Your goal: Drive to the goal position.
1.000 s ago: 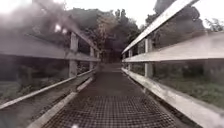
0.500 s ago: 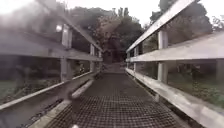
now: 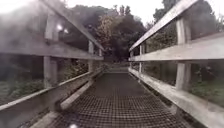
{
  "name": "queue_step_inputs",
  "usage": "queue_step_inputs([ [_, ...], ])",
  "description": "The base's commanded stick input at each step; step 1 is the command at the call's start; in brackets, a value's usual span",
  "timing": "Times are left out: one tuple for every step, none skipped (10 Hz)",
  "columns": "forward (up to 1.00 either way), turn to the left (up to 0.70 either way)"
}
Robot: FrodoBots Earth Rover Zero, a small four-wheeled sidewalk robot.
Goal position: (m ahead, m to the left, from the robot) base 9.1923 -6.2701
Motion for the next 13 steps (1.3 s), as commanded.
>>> queue_step_inputs([
  [0.85,0.0],
  [0.85,0.0],
  [0.85,0.0],
  [0.85,0.0],
  [0.85,0.0],
  [0.85,0.0],
  [0.85,0.0],
  [0.85,0.0],
  [0.85,0.0],
  [0.85,0.0],
  [0.85,0.0],
  [0.85,0.0],
  [0.85,-0.28],
])
